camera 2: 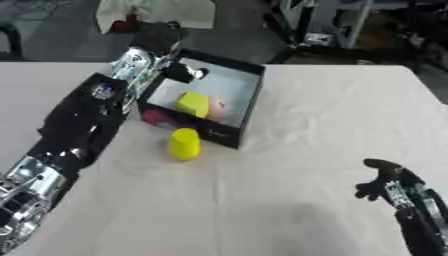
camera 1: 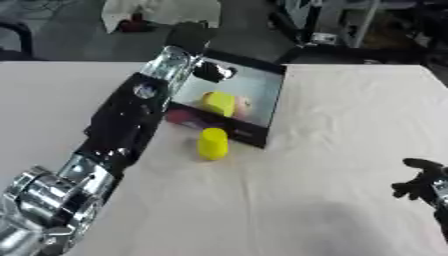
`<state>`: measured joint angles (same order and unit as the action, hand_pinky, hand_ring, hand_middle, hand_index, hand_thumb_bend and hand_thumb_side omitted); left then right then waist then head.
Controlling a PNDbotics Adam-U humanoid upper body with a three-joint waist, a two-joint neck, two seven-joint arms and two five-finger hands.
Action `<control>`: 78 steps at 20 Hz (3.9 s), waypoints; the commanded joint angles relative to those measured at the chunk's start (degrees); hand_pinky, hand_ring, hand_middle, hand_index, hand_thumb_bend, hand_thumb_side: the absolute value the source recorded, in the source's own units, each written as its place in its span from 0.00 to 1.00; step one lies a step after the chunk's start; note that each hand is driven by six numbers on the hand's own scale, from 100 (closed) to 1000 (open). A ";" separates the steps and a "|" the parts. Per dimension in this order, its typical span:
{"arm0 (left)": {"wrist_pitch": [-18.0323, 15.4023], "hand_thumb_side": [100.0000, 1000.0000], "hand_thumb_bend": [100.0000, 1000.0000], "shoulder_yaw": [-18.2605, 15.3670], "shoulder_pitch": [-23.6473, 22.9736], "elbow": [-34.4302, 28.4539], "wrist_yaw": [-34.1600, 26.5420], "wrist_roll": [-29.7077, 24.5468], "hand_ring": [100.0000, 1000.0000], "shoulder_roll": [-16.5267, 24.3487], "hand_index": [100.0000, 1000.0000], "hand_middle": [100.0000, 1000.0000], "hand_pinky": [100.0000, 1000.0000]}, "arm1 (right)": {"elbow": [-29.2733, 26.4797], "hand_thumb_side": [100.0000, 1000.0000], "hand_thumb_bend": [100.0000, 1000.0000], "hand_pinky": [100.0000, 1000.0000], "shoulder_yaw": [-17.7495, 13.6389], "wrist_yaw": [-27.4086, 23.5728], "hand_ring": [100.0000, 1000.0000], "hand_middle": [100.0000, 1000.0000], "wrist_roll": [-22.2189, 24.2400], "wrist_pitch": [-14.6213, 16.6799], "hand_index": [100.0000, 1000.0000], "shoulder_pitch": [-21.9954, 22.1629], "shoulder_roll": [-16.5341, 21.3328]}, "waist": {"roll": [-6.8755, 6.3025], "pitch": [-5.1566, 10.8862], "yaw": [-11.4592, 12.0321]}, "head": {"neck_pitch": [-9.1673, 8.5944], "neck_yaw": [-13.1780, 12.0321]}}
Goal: Pick up objects on the table and place them in the box.
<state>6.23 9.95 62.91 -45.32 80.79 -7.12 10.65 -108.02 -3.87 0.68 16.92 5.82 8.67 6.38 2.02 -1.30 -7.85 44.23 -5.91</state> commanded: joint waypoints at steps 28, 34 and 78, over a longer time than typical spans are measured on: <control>-19.83 0.34 0.18 27.24 -7.98 -23.06 -47.24 -44.85 0.52 16.18 0.78 0.60 0.59 | -0.63 0.71 0.00 0.65 -0.51 0.62 0.43 0.25 -0.31 0.31 0.73 0.13 1.31 | -0.18 0.95 0.50 | -0.11 1.96; -18.54 0.38 0.29 24.36 -8.61 -23.12 -41.35 -44.85 0.57 14.54 0.82 0.66 0.64 | -0.66 0.71 0.00 0.65 -0.52 0.55 0.43 0.25 -0.32 0.30 0.73 0.04 1.20 | -0.08 0.85 0.42 | -0.11 2.14; -12.28 0.02 0.16 15.59 -4.35 -30.73 -22.82 -21.38 0.28 14.48 0.47 0.32 0.35 | -0.51 0.72 0.00 0.65 -0.32 0.43 0.43 0.25 -0.18 0.17 0.73 0.21 1.07 | 0.12 1.07 0.78 | -0.11 2.38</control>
<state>-7.21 27.30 56.90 -74.26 57.50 -28.44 23.94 -107.88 -4.19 1.23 16.66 5.99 9.13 6.75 2.01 -1.30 -7.05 44.23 -3.47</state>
